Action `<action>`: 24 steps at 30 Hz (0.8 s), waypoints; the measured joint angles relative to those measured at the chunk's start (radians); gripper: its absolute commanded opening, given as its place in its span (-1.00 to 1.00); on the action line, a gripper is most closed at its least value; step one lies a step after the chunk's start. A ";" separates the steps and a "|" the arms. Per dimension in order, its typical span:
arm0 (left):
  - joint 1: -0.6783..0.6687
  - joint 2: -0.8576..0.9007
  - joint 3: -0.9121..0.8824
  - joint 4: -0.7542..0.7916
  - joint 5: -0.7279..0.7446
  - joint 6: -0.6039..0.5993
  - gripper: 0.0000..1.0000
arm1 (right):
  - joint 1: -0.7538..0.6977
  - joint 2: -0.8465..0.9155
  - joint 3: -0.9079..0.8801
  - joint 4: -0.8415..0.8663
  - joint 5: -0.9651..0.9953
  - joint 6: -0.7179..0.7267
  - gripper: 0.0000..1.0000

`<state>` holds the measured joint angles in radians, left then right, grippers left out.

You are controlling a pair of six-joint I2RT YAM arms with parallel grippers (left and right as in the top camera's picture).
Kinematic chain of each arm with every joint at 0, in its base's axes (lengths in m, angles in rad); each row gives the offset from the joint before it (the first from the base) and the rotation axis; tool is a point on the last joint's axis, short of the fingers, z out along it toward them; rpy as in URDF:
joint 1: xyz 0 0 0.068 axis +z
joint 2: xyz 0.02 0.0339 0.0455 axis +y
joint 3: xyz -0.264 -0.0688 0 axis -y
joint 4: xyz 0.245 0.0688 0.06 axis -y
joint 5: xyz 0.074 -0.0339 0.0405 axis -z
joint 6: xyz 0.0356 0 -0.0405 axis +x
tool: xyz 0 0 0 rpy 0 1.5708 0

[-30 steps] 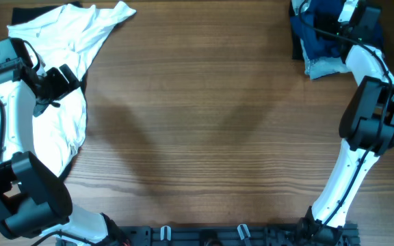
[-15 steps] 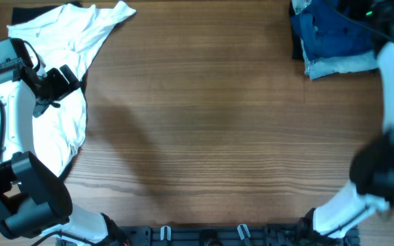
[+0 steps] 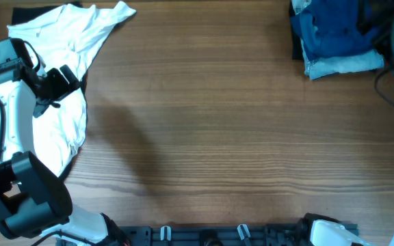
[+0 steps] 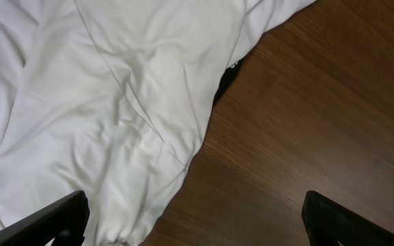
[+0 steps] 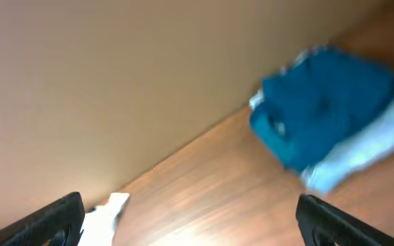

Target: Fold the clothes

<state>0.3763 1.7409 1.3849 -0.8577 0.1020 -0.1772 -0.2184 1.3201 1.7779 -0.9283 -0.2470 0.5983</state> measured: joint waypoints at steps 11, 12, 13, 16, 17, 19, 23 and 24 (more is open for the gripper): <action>0.000 0.000 0.000 0.001 0.000 0.000 0.99 | 0.019 -0.041 -0.101 0.073 0.121 0.096 1.00; 0.000 0.000 0.000 0.001 0.000 0.000 0.99 | 0.031 -0.069 -0.155 0.153 0.131 0.063 1.00; 0.000 0.000 0.000 0.002 0.000 0.000 1.00 | 0.045 -0.110 -0.223 0.234 0.140 0.023 0.99; 0.000 0.000 0.000 0.001 0.000 0.000 0.99 | 0.077 -0.330 -0.545 0.491 0.152 -0.084 1.00; 0.000 0.000 0.000 -0.001 0.000 0.000 0.99 | 0.077 -0.402 -0.649 0.587 0.158 -0.110 1.00; 0.000 0.000 0.000 -0.001 0.000 0.000 1.00 | 0.077 -0.544 -0.871 0.749 0.166 -0.148 1.00; 0.000 0.000 0.000 0.000 0.000 0.000 1.00 | 0.078 -0.750 -1.253 0.943 0.170 -0.167 0.99; 0.000 0.000 0.000 0.000 0.000 0.000 1.00 | 0.078 -0.805 -1.345 0.969 0.170 -0.166 1.00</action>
<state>0.3763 1.7409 1.3849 -0.8581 0.1020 -0.1772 -0.1406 0.5148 0.4328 0.0410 -0.0769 0.4324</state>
